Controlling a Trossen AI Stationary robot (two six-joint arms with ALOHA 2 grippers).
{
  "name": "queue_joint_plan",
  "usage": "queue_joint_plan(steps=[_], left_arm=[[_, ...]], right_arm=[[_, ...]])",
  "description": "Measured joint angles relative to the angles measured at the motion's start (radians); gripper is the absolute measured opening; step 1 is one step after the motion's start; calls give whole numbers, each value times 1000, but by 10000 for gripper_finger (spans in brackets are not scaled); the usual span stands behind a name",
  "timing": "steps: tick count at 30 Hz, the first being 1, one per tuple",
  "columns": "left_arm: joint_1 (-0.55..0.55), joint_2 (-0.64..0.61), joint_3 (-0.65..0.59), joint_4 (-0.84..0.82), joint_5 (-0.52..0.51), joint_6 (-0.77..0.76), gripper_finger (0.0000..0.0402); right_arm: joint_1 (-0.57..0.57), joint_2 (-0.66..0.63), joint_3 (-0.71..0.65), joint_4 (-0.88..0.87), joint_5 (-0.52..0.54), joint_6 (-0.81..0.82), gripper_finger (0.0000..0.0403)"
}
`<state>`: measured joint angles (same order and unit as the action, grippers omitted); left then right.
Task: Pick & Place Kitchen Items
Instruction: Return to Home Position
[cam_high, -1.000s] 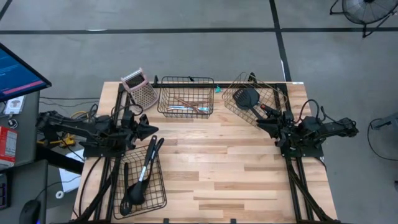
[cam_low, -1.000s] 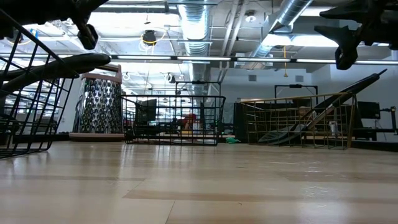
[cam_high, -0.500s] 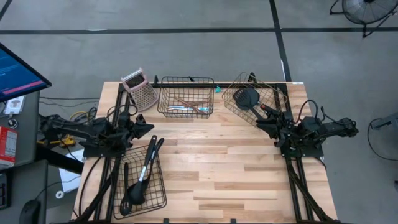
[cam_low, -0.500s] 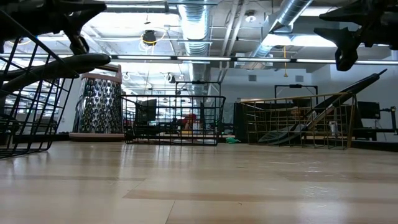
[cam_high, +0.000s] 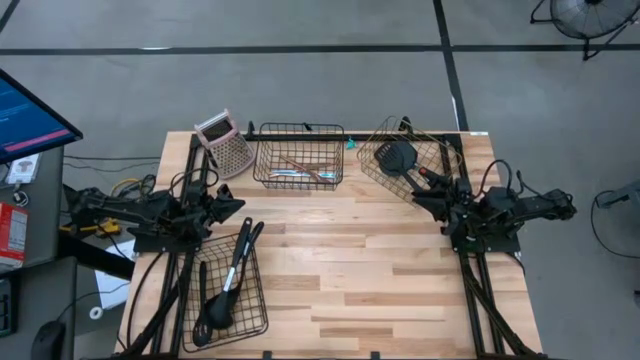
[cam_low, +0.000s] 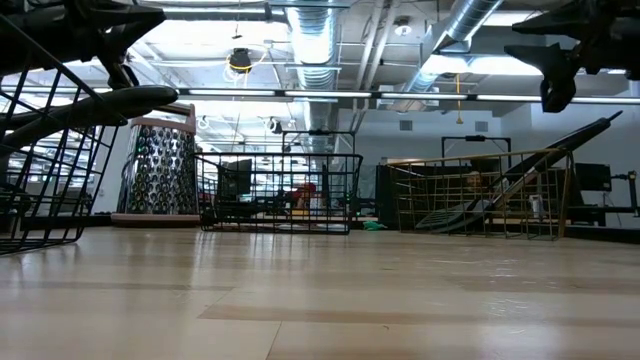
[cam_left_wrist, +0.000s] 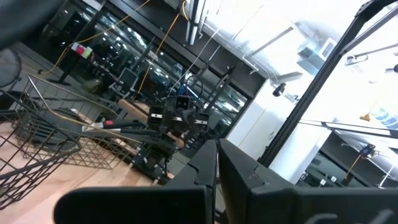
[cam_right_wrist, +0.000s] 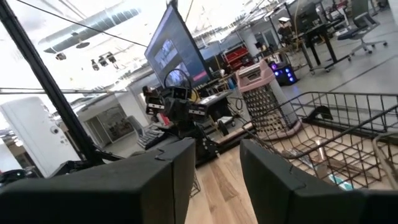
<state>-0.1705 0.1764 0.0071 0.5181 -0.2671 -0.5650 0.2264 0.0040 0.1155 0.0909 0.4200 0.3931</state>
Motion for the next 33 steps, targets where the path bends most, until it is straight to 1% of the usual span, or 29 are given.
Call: queue_joint_plan(steps=[7,10,13,18,21,23,25,28,30,33], left_arm=[[30,0,0,-4,0,4,2],[47,0,0,-6,5,10,2],[66,0,0,-7,5,6,2],[92,0,0,-8,10,-55,2],[104,0,17,-49,9,-68,1],[106,-2,48,-128,8,-63,1],[106,-7,91,-252,8,-47,1],[104,-26,171,-429,12,24,1],[104,-57,209,-506,9,82,1],[104,-148,213,-615,-31,119,1]], right_arm=[[0,0,53,-55,4,-49,127],[0,0,55,-78,30,-53,127],[0,0,55,-91,31,-53,127],[0,0,55,-84,31,-53,127],[0,0,55,-84,31,-53,127],[0,0,58,-86,30,-53,127],[0,0,67,-86,27,-54,127],[0,0,85,-120,27,-68,127],[0,0,97,-146,27,-71,127],[0,0,97,-182,27,-71,127]])
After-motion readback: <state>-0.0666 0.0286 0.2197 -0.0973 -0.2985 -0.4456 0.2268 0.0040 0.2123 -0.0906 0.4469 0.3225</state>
